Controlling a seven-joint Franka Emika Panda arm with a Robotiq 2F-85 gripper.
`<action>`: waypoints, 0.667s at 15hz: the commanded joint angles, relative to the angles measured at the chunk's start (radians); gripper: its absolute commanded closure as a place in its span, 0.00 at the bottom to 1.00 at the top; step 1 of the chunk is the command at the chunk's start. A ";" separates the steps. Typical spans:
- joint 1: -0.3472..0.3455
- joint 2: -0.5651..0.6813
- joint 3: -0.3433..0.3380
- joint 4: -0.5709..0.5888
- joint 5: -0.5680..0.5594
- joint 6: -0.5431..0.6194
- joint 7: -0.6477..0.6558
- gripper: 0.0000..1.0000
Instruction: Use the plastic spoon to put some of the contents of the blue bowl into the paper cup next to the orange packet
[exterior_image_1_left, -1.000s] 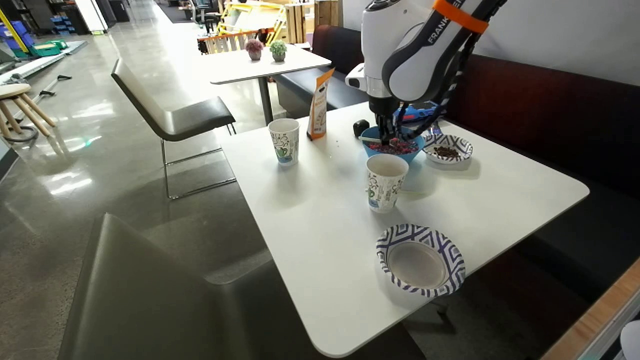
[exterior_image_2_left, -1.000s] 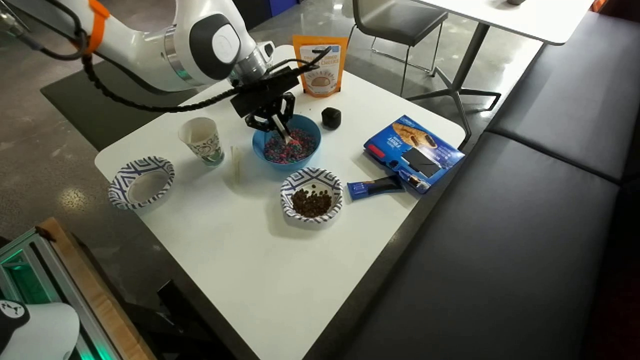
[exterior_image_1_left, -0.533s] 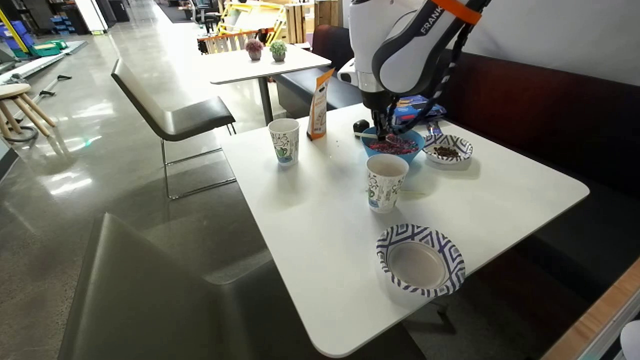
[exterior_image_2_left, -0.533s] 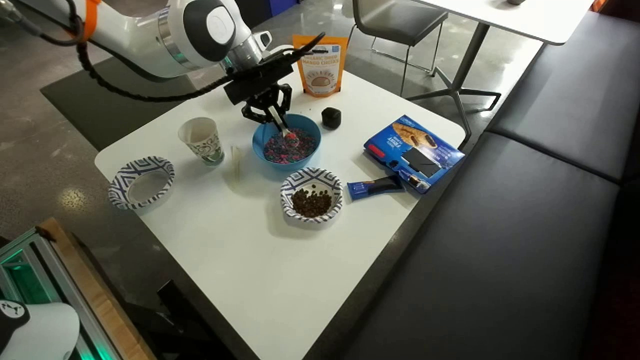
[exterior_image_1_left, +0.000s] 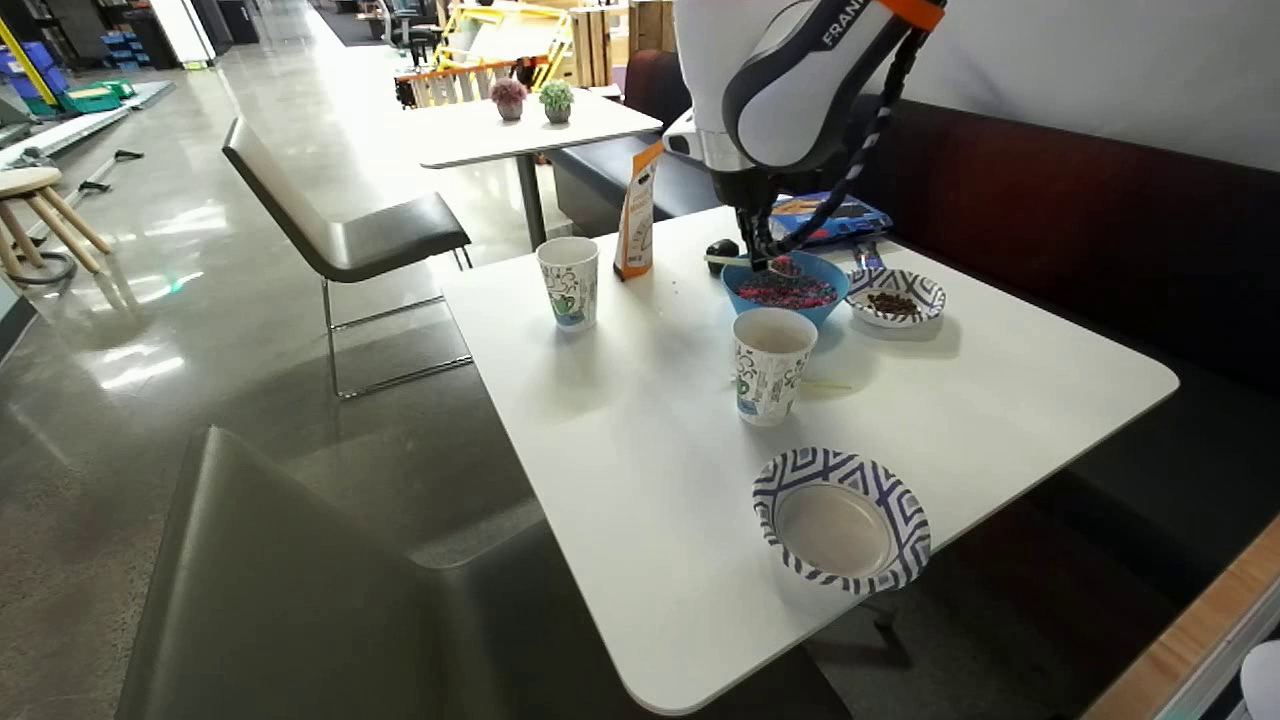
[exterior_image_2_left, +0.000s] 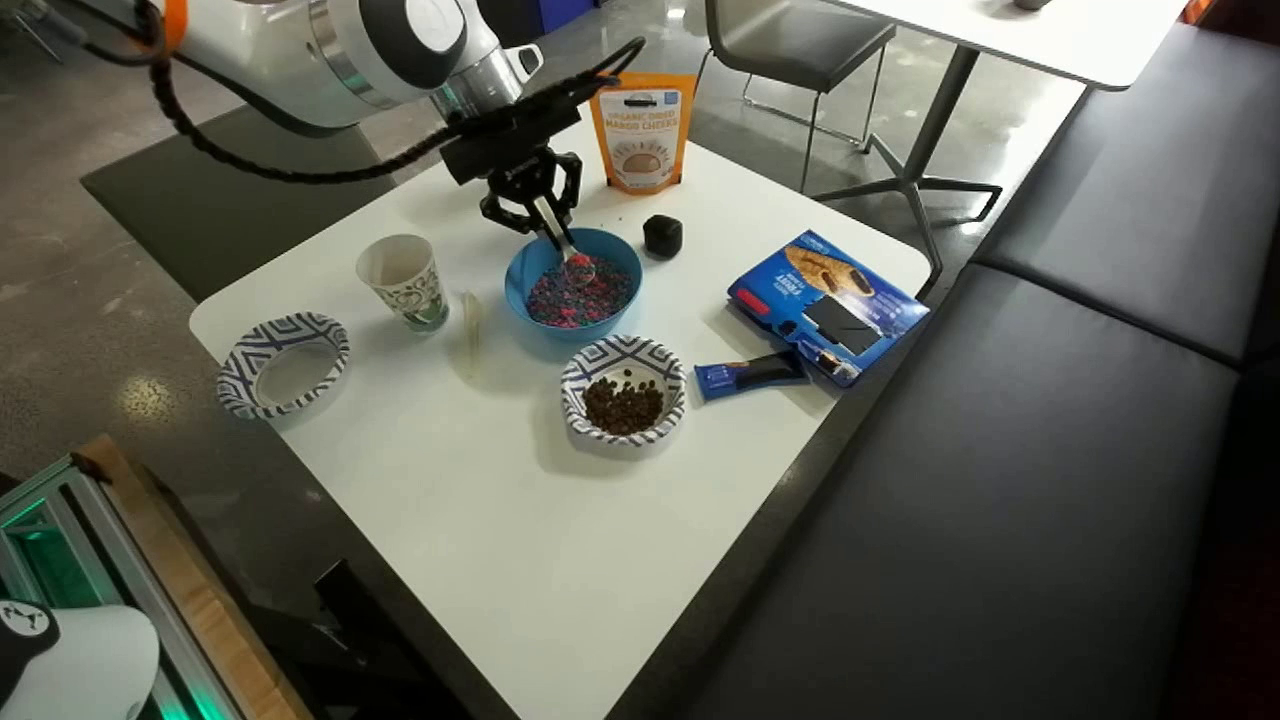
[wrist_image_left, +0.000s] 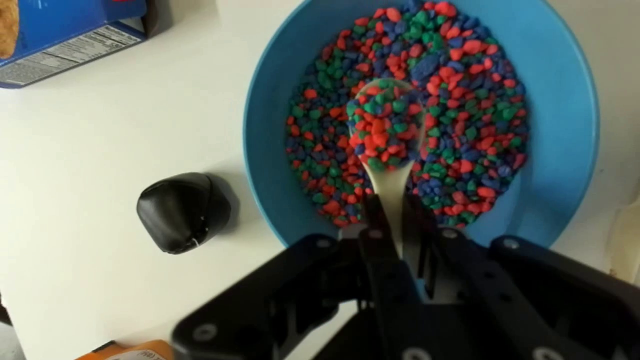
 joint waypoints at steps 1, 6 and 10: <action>0.004 0.002 0.015 0.037 -0.030 -0.077 0.039 0.96; 0.023 0.010 0.047 0.094 -0.034 -0.180 0.042 0.96; 0.058 0.039 0.091 0.164 -0.027 -0.296 0.029 0.96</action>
